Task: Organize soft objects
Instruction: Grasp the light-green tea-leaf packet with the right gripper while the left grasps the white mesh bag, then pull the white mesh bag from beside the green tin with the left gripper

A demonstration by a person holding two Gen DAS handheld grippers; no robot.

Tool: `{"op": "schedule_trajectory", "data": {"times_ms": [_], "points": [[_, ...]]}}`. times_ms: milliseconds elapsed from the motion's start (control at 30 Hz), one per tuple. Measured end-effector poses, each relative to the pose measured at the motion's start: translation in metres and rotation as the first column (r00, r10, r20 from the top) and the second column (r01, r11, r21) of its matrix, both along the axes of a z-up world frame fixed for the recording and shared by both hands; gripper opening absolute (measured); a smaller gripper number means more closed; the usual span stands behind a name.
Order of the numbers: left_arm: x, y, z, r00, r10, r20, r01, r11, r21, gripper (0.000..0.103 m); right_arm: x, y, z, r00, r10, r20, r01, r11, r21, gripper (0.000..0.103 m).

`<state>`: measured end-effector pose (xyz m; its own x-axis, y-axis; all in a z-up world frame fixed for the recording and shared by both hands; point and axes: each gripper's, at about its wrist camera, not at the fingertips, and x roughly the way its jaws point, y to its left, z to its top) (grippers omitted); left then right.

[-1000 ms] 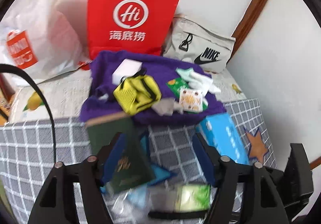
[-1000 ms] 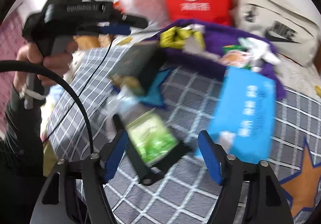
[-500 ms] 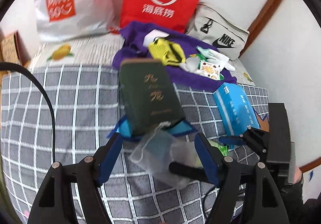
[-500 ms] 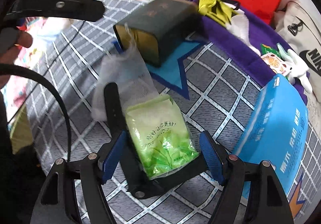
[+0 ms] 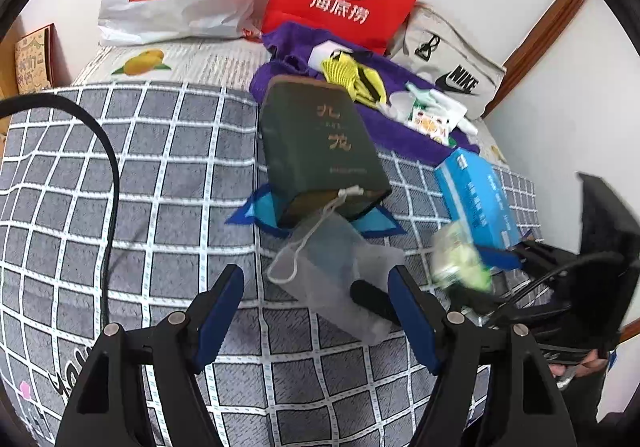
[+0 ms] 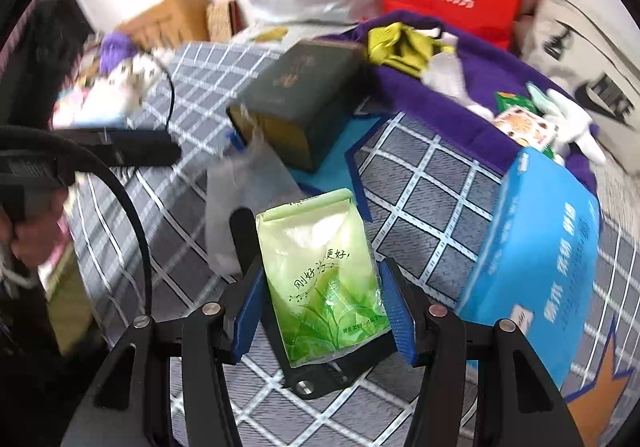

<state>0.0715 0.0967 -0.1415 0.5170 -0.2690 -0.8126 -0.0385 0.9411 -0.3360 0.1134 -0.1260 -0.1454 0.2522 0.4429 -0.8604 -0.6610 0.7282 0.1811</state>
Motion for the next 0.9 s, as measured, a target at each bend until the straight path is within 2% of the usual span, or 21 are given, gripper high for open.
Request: {"op": "schedule_trajectory", "data": {"times_ms": [167,300,567,900], "points": [[-0.002,-0.007,-0.010,1.000,-0.011,-0.024,0.011,1.000,0.008,0.073,-0.006,-0.019,0.020,0.994,-0.106,0.000,0.105,0.990,0.094,0.055],[-0.003,-0.017,-0.021,0.999,-0.021,-0.050,0.022,1.000,0.019,0.073,-0.014,-0.032,0.030,0.987,-0.159,0.004,0.157,0.979,0.133,0.055],[-0.005,-0.051,-0.032,0.993,-0.090,-0.073,0.092,0.995,0.028,0.073,-0.032,-0.071,0.033,0.967,-0.254,-0.024,0.255,0.951,0.178,0.056],[-0.001,-0.055,-0.029,0.996,-0.062,-0.064,0.066,0.996,0.065,0.073,-0.041,-0.094,0.026,0.950,-0.310,-0.043,0.313,0.934,0.175,0.056]]}}
